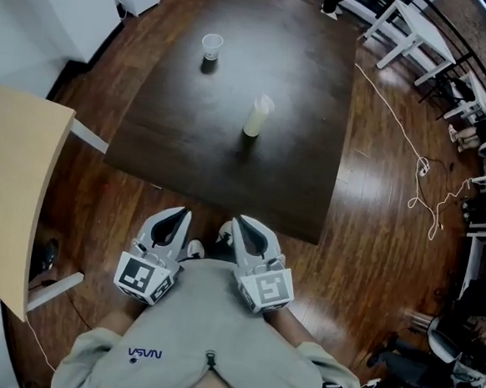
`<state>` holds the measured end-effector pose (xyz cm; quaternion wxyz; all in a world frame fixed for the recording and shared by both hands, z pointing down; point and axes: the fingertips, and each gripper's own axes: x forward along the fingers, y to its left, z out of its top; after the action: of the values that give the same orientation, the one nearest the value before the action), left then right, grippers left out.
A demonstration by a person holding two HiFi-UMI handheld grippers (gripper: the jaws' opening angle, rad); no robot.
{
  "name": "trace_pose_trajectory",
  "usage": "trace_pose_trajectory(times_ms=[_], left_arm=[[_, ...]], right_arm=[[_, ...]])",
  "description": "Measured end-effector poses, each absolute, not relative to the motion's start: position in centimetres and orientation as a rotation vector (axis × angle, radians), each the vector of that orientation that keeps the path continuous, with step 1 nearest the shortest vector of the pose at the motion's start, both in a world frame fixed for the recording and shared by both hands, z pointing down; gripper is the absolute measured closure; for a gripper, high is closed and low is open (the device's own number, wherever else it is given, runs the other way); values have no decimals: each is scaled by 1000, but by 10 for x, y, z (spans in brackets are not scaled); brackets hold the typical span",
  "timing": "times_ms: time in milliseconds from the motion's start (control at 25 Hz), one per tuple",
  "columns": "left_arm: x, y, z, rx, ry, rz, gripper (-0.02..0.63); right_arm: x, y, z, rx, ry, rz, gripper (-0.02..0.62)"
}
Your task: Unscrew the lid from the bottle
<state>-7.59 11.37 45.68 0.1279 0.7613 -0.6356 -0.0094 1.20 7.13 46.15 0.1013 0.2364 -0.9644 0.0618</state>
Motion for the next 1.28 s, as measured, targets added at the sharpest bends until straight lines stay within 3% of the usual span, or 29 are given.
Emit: trace_pose_trajectory(times_ms=[720,1280], left_arm=[[-96,34,446,2212,-1893,102,603],[-124,-20,454,2393,-1580,97,604]], right_arm=[[-22,0,446,616,-2959,180,597],[-38,-46,456,1016,-2771,222,597]])
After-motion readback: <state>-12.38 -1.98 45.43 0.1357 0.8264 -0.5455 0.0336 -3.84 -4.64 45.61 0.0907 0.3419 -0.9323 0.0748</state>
